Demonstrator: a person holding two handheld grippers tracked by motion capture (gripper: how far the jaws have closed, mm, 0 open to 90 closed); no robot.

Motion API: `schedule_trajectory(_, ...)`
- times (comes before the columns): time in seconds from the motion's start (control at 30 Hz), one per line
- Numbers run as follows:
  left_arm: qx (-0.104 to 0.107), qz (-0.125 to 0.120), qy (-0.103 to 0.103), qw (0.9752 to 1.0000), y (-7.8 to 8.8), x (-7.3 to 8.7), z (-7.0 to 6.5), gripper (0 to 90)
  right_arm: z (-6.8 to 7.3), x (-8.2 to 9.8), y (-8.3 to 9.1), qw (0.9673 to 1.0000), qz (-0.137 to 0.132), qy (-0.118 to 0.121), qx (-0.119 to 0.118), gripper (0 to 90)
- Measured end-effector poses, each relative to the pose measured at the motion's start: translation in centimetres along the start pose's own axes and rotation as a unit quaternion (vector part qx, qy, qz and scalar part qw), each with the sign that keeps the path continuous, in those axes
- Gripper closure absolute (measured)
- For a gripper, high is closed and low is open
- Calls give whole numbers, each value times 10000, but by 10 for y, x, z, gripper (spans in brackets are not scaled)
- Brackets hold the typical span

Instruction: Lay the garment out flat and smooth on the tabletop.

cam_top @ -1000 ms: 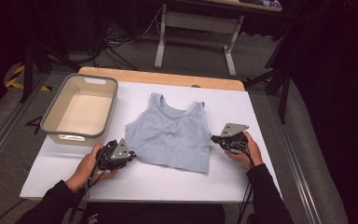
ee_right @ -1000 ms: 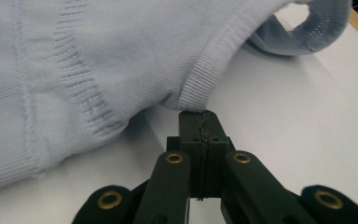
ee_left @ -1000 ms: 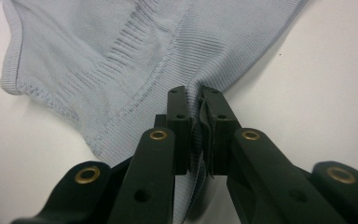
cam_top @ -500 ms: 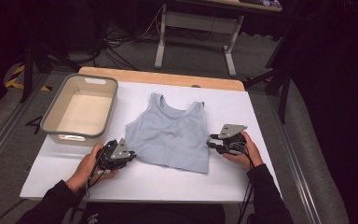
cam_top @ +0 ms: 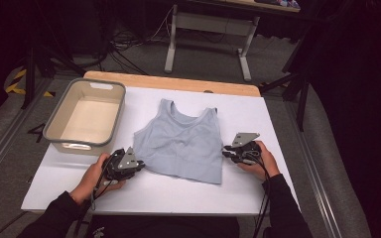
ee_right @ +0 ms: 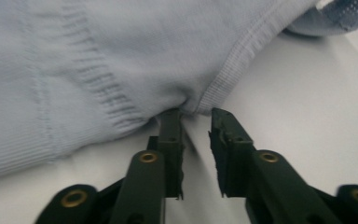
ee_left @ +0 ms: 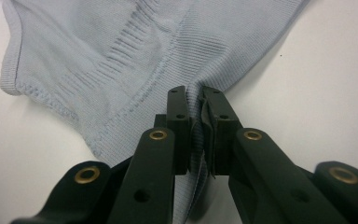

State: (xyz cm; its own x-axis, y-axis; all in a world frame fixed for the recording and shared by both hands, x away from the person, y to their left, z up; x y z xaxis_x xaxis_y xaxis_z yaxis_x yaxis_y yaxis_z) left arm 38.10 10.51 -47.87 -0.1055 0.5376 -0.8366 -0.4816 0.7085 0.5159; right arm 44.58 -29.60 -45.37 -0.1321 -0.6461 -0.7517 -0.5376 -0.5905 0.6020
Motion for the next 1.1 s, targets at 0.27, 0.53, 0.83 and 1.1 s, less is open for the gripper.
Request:
schedule_trajectory(0.27, 7, -6, -6, 10000, 0, 0, 0, 827, -5, -2, -6, 9999, -106, 33, 63, 643)
schedule_trajectory(0.53, 25, -8, -8, 10000, 0, 0, 1, 827, 8, -15, 4, 9962, -695, 501, -134, 791)
schedule_trajectory(0.83, -78, -79, -64, 9999, 1, -1, -2, 832, 6, -15, 15, 9969, -613, 484, 97, 861)
schedule_trajectory(1.1, 36, -242, -99, 9997, 2, -11, -13, 839, -4, -15, 31, 9992, -277, 258, 131, 864)
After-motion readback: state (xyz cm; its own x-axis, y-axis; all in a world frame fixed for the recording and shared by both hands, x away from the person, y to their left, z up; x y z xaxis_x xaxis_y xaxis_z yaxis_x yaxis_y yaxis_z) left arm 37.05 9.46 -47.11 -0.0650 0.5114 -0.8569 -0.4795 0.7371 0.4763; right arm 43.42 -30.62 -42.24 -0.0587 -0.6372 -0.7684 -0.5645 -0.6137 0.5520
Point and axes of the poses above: each handheld gripper's, and its own axes: y roughly backward along the jaws, x roughly out of its underside, z roughly to its left, the point moved 2 cm from there along -y, roughly forward along the jaws, and after that the axes turned 14 degrees about -z, right-handed, at the moved point
